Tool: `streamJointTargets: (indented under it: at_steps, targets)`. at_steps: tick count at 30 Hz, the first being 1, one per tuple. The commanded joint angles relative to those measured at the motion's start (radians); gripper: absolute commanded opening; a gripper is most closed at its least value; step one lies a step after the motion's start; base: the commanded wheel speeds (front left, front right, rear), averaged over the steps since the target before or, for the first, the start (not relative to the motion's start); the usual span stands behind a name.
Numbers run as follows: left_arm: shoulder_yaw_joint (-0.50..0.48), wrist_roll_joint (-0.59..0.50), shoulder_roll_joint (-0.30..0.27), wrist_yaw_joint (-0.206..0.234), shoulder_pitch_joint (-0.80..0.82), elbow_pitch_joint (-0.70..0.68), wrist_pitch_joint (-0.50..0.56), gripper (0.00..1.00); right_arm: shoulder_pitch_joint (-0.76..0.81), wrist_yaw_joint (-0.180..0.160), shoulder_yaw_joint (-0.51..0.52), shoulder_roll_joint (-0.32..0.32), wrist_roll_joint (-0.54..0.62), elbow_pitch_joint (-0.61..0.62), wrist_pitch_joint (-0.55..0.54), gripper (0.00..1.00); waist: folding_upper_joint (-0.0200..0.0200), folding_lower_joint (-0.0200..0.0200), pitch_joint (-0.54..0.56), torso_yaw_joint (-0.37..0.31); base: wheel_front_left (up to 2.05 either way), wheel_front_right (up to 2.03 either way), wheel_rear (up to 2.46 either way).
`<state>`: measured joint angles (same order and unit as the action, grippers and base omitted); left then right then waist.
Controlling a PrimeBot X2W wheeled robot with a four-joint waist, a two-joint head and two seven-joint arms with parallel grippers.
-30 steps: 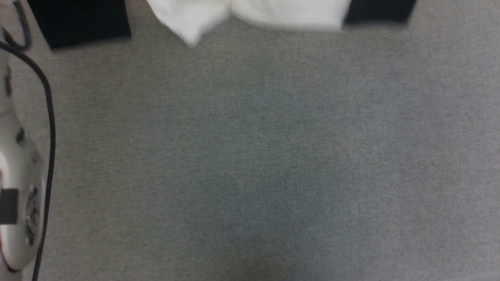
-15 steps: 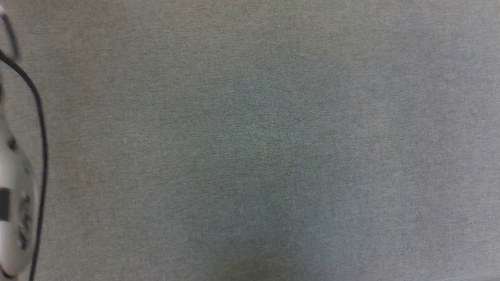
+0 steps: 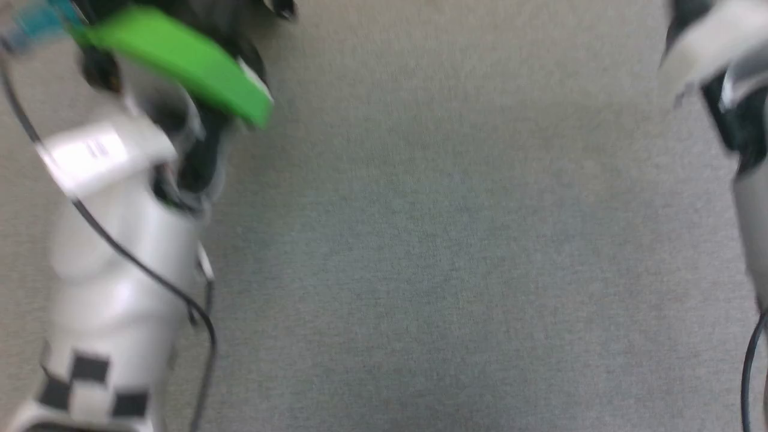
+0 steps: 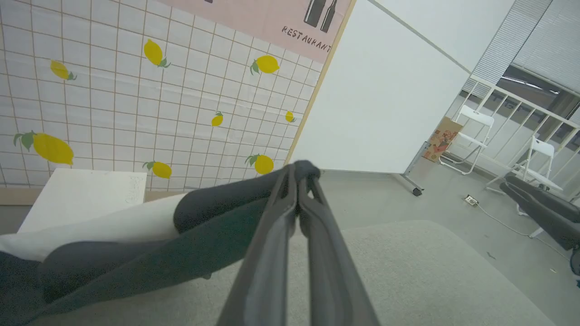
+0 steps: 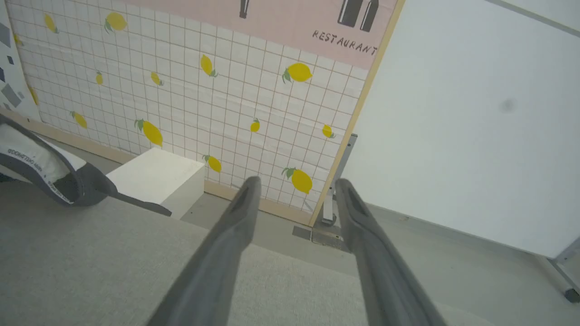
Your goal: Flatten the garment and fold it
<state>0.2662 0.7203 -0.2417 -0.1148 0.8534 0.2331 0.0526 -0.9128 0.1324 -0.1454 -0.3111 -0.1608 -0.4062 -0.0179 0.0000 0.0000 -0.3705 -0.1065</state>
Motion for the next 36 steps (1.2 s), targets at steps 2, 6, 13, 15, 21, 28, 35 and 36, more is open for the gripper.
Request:
streamJointTargets:
  at_steps: [2, 6, 13, 15, 21, 28, 35, 36]
  targets:
    - [0.025, 0.027, 0.021, 0.0, -0.106, -0.093, 0.024, 0.0, 0.11, -0.002, 0.03, 0.012, -0.017, 0.075, -0.006, 1.0, 0.0, 0.0, 0.135, 0.041, 0.0, 0.0, 0.0]
    - [0.076, 0.077, 0.051, 0.028, -0.284, -0.254, 0.08, 0.0, 0.293, -0.002, 0.101, 0.042, -0.013, 0.215, -0.026, 1.0, 0.0, 0.0, 0.201, 0.059, 0.0, 0.0, 0.0]
    - [0.199, 0.123, 0.062, 0.066, -0.524, -0.462, 0.176, 0.0, 0.572, -0.002, 0.22, 0.143, 0.02, 0.429, -0.102, 1.0, 0.0, 0.0, 0.258, 0.085, 0.0, 0.0, 0.0]
    - [0.232, 0.128, 0.062, 0.078, -0.581, -0.49, 0.192, 0.0, 0.634, -0.002, 0.246, 0.176, 0.029, 0.475, -0.119, 1.0, 0.0, 0.0, 0.268, 0.087, 0.0, 0.0, 0.0]
    - [0.313, 0.128, 0.043, 0.116, -0.739, -0.481, 0.227, 0.0, 0.784, -0.002, 0.305, 0.243, 0.035, 0.546, -0.143, 1.0, 0.0, 0.0, 0.275, 0.091, 0.0, 0.0, 0.0]
    - [0.349, 0.067, -0.005, 0.151, -0.804, -0.316, 0.23, 0.0, 0.869, -0.002, 0.305, 0.26, 0.008, 0.536, -0.14, 1.0, 0.0, 0.0, 0.253, 0.1, 0.0, 0.0, 0.0]
    - [0.37, 0.042, 0.019, 0.152, -0.775, -0.129, 0.22, 1.0, 0.873, -0.002, 0.27, 0.261, -0.01, 0.494, -0.124, 1.0, 0.0, 0.0, 0.245, 0.112, 0.0, 0.0, 0.0]
    - [0.367, 0.053, 0.03, 0.146, -0.773, -0.124, 0.213, 1.0, 0.872, -0.002, 0.264, 0.261, -0.009, 0.492, -0.126, 1.0, 0.0, 0.0, 0.246, 0.114, 0.0, 0.0, 0.0]
